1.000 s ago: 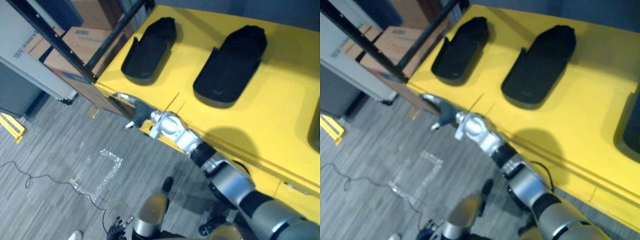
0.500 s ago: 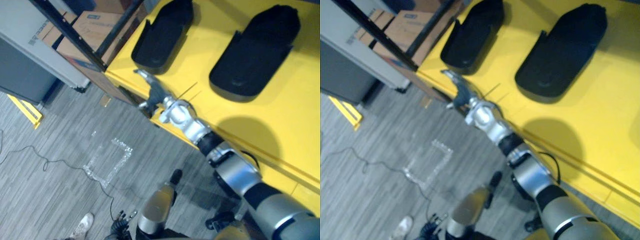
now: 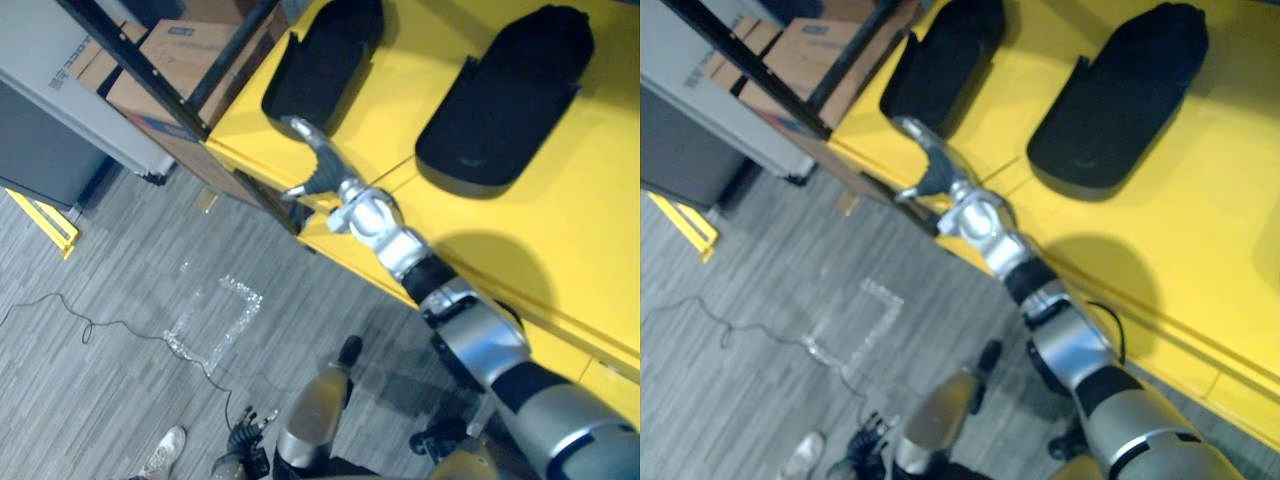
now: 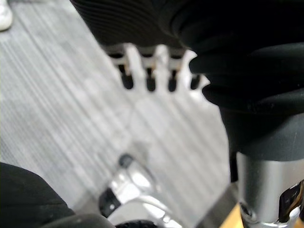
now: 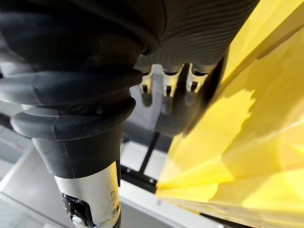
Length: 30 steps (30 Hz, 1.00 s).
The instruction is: Walk over and take plastic housings, then place them on the shelf
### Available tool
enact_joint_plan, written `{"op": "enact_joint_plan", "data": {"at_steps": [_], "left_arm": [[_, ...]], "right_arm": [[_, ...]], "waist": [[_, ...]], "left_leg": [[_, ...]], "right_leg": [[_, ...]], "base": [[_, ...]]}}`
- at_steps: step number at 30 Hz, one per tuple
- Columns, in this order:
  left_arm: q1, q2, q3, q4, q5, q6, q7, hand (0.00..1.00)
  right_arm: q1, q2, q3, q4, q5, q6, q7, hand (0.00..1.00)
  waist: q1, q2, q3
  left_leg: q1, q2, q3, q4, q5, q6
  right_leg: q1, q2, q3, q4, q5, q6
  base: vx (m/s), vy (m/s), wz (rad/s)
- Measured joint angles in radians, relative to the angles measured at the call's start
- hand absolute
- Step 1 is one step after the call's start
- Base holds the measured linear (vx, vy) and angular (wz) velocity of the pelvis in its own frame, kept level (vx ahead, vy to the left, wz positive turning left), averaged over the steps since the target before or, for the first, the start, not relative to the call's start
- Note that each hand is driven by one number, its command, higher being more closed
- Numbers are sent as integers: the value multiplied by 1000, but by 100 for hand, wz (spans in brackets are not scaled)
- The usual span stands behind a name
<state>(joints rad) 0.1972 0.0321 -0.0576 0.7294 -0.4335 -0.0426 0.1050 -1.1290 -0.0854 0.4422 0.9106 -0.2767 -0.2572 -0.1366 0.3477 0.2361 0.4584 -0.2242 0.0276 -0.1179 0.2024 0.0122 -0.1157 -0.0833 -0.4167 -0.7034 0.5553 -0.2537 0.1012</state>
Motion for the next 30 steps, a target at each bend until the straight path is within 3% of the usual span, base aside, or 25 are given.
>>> {"op": "enact_joint_plan", "data": {"at_steps": [5,11,12,15,16,18,20,21,23,25,30], "left_arm": [[1,0,2,1,0,1,0,0],[2,0,19,1,17,-13,-1,0],[2,0,25,1,21,-23,0,0],[4,2,72,-6,64,-99,48,0],[3,2,93,-23,89,-128,102,0],[9,-2,135,-107,94,-161,186,0],[14,-2,232,-314,100,-205,310,0],[12,-2,262,-370,100,-213,334,0],[1,-2,374,-625,137,-238,429,0],[2,-6,412,-765,143,-251,460,0],[22,-23,454,-1080,261,-314,473,0]], "right_arm": [[0,1,6,0,42,-15,62,0],[-1,18,73,-85,67,-143,119,0],[-1,25,73,-106,69,-156,119,0],[29,61,74,-255,110,-202,113,0],[61,80,73,-341,136,-210,112,0],[127,94,71,-448,152,-210,103,0],[243,100,35,-594,179,-196,70,0],[273,99,18,-629,186,-188,60,0],[415,84,-113,-777,233,-121,-5,0],[510,68,-210,-860,264,-93,-44,0],[876,-20,-501,-1095,303,-79,-152,0]], "waist": [[0,-1,0],[-6,-6,-1],[-8,-12,-2],[-23,-66,-24],[-39,-89,-34],[-55,-118,-52],[-78,-162,-102],[-83,-172,-117],[-119,-198,-164],[-127,-203,-187],[-197,-191,-228]], "left_leg": [[19,4,6,-9,0,0],[53,29,21,-37,8,-10],[66,34,24,-46,11,-13],[92,55,48,-82,23,-21],[109,64,54,-100,27,-23],[151,72,75,-127,28,-22],[177,84,102,-156,29,-19],[180,86,109,-163,29,-19],[212,90,135,-188,29,-16],[229,90,163,-199,28,-10],[266,82,244,-213,21,0]], "right_leg": [[15,5,2,-9,3,1],[36,39,14,-50,21,-5],[47,46,14,-59,23,-5],[58,71,18,-92,32,-9],[72,89,19,-119,43,-11],[101,104,27,-157,58,-7],[121,134,42,-225,93,-3],[123,143,47,-244,105,-1],[164,178,68,-339,160,9],[177,191,86,-387,191,11],[199,209,147,-486,259,17]], "base": [[-1,-3,-4],[-7,-13,-10],[-3,-33,-9],[7,-36,-14],[24,-18,-18],[27,4,-27],[23,25,-31],[34,36,-34],[52,44,-27],[33,42,-34],[1,23,-38]]}}
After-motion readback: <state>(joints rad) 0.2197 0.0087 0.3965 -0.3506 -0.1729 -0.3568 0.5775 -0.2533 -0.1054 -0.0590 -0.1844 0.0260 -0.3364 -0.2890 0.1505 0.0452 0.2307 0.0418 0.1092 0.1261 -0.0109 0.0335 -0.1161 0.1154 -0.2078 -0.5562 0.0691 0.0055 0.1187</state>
